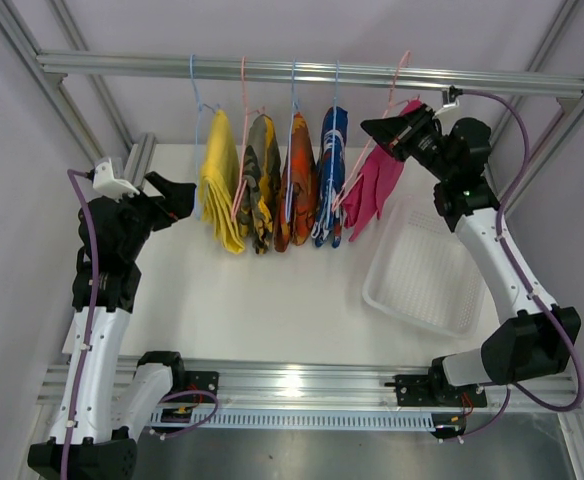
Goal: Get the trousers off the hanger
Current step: Pick up the hanger from the clothesline.
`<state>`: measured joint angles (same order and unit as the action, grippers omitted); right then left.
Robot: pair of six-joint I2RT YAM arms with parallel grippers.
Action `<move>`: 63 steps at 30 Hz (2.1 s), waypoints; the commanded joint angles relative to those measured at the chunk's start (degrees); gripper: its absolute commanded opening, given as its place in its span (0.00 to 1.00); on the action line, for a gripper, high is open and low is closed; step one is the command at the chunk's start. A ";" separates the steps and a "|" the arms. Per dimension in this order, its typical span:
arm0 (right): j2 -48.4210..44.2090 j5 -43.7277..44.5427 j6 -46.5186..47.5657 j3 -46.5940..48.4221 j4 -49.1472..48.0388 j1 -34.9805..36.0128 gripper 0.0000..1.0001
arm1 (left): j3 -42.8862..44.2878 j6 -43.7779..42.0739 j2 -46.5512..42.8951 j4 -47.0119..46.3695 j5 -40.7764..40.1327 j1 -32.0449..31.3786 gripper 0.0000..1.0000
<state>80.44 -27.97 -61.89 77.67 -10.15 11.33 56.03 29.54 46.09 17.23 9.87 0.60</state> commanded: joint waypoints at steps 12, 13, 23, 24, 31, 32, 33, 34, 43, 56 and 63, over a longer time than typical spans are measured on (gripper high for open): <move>0.86 -3.85 6.34 23.23 4.70 -2.46 0.00 | 0.92 -1.33 -0.91 -0.71 0.15 -0.07 0.99; 0.59 -4.20 6.34 23.06 5.49 -2.37 0.00 | 0.84 -1.50 -1.17 -0.71 -0.11 -0.07 0.99; -5.55 -11.23 5.02 19.37 8.92 -3.95 0.00 | 1.71 -3.26 -3.98 -0.36 1.82 -2.17 0.96; -7.21 -11.84 5.20 17.71 9.27 -4.21 0.00 | 1.97 -3.70 -4.25 -0.27 1.91 -2.62 0.96; -14.69 -12.37 7.32 4.72 10.86 -6.85 0.00 | 4.96 -6.51 -4.43 3.06 -0.72 -7.01 0.99; -15.22 -12.72 7.05 3.47 8.42 -7.20 0.00 | 6.44 -6.51 -4.51 3.68 -0.64 -7.37 0.99; -15.84 -13.16 6.96 2.24 8.22 -7.29 0.00 | 6.89 -6.16 -4.69 4.21 -0.03 -7.37 0.99; -16.80 -14.04 6.87 0.66 8.31 -7.55 0.00 | 7.07 -5.20 -5.38 4.91 0.58 -7.37 0.99; -23.84 -15.63 6.35 -1.38 14.98 -8.52 0.00 | 11.65 -3.78 -10.04 6.50 17.45 -7.89 0.97; -21.12 -14.84 -3.42 10.13 15.60 -8.43 0.00 | -3.99 -2.65 -23.15 3.07 12.03 -15.97 0.93; -21.64 -14.57 -1.92 11.01 17.71 -8.34 0.00 | -0.94 -9.04 -12.00 2.28 -16.15 -43.28 0.94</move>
<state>60.23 -42.04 -64.90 84.38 14.04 2.92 52.42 24.45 30.57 20.95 10.26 -33.98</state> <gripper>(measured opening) 0.031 0.931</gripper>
